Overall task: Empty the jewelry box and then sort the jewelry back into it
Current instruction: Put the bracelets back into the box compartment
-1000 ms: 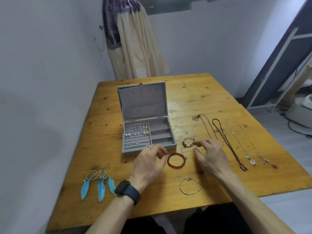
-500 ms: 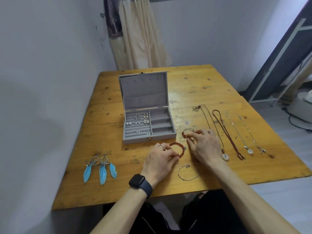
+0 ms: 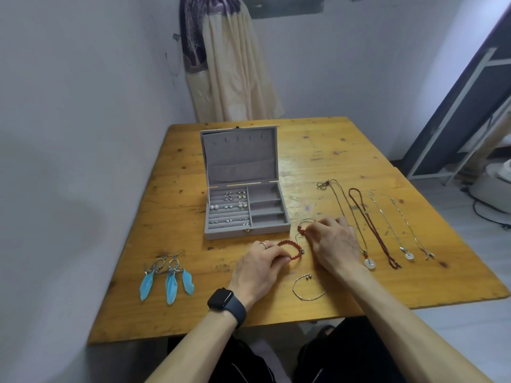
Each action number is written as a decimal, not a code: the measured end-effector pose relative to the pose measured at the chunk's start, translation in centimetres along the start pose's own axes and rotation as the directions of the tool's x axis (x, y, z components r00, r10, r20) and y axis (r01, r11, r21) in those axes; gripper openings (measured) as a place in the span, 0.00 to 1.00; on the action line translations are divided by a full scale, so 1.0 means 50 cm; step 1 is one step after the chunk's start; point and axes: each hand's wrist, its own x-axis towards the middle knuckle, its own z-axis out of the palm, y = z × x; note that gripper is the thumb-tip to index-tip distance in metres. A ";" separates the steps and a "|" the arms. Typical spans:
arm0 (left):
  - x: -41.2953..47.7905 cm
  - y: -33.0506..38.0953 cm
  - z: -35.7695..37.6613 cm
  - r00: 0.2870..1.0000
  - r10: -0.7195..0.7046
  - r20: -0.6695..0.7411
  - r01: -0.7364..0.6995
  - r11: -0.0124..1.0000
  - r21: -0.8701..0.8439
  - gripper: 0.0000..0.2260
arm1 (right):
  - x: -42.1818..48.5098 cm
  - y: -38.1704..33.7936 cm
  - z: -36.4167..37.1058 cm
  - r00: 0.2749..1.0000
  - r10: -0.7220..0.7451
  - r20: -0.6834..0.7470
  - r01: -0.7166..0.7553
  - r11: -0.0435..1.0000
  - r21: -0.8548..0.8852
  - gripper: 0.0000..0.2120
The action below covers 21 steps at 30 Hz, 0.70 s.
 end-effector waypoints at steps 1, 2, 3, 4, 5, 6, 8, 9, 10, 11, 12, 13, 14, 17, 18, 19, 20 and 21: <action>0.001 0.000 -0.004 1.000 -0.010 -0.001 0.010 1.000 -0.016 0.09 | 0.002 0.001 0.001 1.000 -0.002 0.008 0.002 1.000 0.022 0.11; 0.003 -0.001 -0.009 1.000 -0.019 -0.002 0.019 0.999 -0.032 0.09 | 0.004 0.002 0.001 1.000 -0.002 0.018 0.001 0.998 0.057 0.11; 0.005 -0.002 -0.015 1.000 -0.026 -0.006 0.026 0.998 -0.052 0.08 | 0.006 0.005 0.002 1.000 0.003 0.028 -0.006 0.994 0.112 0.11; 0.007 -0.005 -0.021 0.999 -0.030 -0.015 0.029 0.997 -0.075 0.08 | 0.008 0.007 0.002 0.999 0.011 0.035 -0.018 0.982 0.187 0.11; 0.010 -0.008 -0.028 0.999 -0.034 -0.029 0.031 0.995 -0.100 0.07 | 0.012 0.008 0.001 0.999 0.021 0.031 -0.029 0.961 0.276 0.10; 0.014 -0.011 -0.036 0.998 -0.036 -0.044 0.031 0.992 -0.123 0.07 | 0.015 0.009 -0.001 0.999 0.033 0.023 -0.039 0.928 0.370 0.09; 0.023 -0.018 -0.052 0.997 -0.038 -0.068 0.026 0.986 -0.163 0.06 | 0.021 0.006 -0.012 0.996 0.084 0.026 -0.085 0.834 0.545 0.06; 0.029 -0.020 -0.061 0.996 -0.040 -0.078 0.025 0.983 -0.184 0.06 | 0.024 0.003 -0.019 0.992 0.118 0.046 -0.121 0.785 0.607 0.06; 0.036 -0.021 -0.072 0.995 -0.044 -0.089 0.025 0.978 -0.205 0.06 | 0.026 0.000 -0.024 0.988 0.141 0.059 -0.145 0.746 0.650 0.06; 0.045 -0.023 -0.083 0.994 -0.050 -0.101 0.026 0.974 -0.225 0.06 | 0.028 -0.003 -0.027 0.986 0.155 0.062 -0.156 0.722 0.674 0.06; 0.056 -0.024 -0.095 0.992 -0.057 -0.111 0.029 0.969 -0.243 0.06 | 0.031 -0.005 -0.030 0.986 0.158 0.058 -0.154 0.713 0.684 0.06; 0.069 -0.025 -0.108 0.991 -0.064 -0.120 0.031 0.965 -0.260 0.06 | 0.035 -0.009 -0.030 0.986 0.156 0.051 -0.148 0.713 0.685 0.06; 0.084 -0.026 -0.121 0.989 -0.070 -0.130 0.033 0.961 -0.273 0.06 | 0.040 -0.013 -0.031 0.988 0.147 0.043 -0.136 0.719 0.682 0.05; 0.144 -0.033 -0.154 0.980 -0.095 -0.172 0.039 0.953 -0.301 0.06 | 0.052 -0.029 -0.023 0.996 0.091 0.009 -0.075 0.759 0.646 0.03; 0.167 -0.035 -0.161 0.978 -0.103 -0.182 0.046 0.954 -0.295 0.06 | 0.056 -0.033 -0.017 0.998 0.066 -0.001 -0.051 0.777 0.628 0.03; 0.190 -0.037 -0.166 0.976 -0.113 -0.188 0.056 0.957 -0.284 0.06 | 0.060 -0.035 -0.010 0.999 0.046 -0.010 -0.031 0.790 0.613 0.02; 0.212 -0.040 -0.169 0.973 -0.130 -0.189 0.076 0.959 -0.272 0.06 | 0.063 -0.037 -0.003 1.000 0.028 -0.010 -0.017 0.802 0.597 0.02; 0.233 -0.043 -0.169 0.970 -0.157 -0.187 0.104 0.958 -0.268 0.06 | 0.067 -0.037 0.005 1.000 0.008 -0.007 -0.002 0.815 0.579 0.03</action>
